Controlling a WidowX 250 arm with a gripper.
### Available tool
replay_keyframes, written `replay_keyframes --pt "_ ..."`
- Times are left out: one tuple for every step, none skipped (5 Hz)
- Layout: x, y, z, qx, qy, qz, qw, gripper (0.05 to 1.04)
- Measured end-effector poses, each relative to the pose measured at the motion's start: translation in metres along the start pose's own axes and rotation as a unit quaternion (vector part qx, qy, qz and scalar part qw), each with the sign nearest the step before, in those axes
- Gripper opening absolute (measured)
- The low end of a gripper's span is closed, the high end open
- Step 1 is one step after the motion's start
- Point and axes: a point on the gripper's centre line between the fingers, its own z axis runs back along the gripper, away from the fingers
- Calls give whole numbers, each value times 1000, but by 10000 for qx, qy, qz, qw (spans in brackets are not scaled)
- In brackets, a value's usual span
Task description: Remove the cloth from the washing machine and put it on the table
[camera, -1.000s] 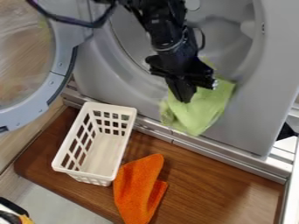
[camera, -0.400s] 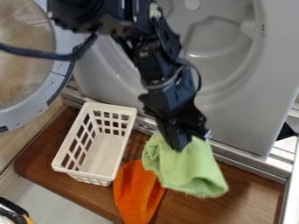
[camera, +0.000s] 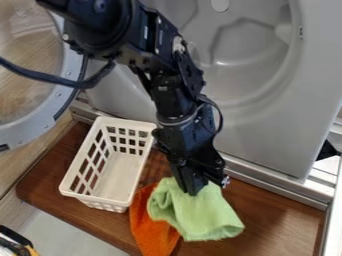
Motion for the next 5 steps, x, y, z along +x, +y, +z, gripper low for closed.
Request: replay_keyframes --pt "1 0 0 -1 -8 73 10000 482" --pt "4 2 2 75 -37 164 9998 801" --pt "10 1 12 210 -41 310 9993 1003" --pt "19 1 34 494 -301 623 9964 1004" --pt "24 9 39 765 -367 930 9920 999"
